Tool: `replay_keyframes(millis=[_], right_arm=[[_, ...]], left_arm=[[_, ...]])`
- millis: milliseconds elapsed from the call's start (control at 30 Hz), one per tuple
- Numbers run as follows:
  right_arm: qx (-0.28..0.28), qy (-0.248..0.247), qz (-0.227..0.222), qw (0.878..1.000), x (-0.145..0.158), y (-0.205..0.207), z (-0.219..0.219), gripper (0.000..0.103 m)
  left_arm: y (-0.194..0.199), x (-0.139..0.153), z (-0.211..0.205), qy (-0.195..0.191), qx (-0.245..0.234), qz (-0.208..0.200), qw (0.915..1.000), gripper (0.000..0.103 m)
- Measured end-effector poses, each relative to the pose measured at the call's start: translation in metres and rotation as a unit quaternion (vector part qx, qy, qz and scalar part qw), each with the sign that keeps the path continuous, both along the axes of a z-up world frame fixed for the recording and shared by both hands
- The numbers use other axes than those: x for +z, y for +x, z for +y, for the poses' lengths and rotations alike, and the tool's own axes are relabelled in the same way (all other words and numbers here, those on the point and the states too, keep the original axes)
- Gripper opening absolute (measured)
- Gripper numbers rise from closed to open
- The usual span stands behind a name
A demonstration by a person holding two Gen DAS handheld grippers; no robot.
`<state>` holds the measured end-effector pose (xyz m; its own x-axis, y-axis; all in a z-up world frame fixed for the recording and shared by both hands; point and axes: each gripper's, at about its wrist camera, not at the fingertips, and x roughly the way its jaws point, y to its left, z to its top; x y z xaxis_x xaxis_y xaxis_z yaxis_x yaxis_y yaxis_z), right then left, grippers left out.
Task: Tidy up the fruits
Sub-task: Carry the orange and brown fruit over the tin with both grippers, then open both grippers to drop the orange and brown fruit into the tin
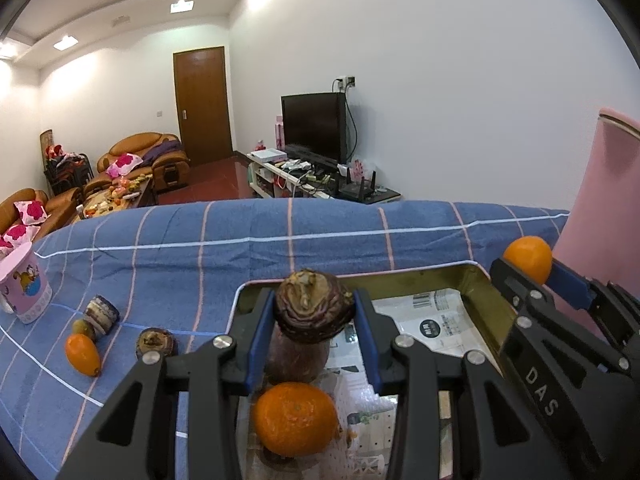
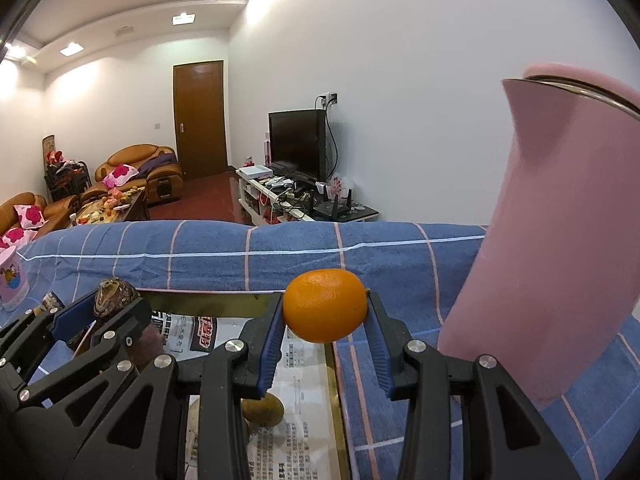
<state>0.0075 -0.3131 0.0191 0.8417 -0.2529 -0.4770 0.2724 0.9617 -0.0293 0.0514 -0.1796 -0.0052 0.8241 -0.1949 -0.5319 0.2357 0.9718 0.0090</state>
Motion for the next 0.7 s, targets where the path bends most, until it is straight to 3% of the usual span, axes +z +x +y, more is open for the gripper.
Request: replay_keyframes(millis=[333,700], right_arm=[[0.04,0.01,0.051,0.998,-0.01,0.025,0.005,0.042],[0.072,0.052,0.074,0.993,-0.018,0.035,-0.001,0.042]], left_arm=[[0.011,-0.005,0.002,-0.009,-0.004,0.034,0.9994,0.041],[0.007,-0.002,0.004,-0.008,-0.009,0.033,0.9994,0.042]])
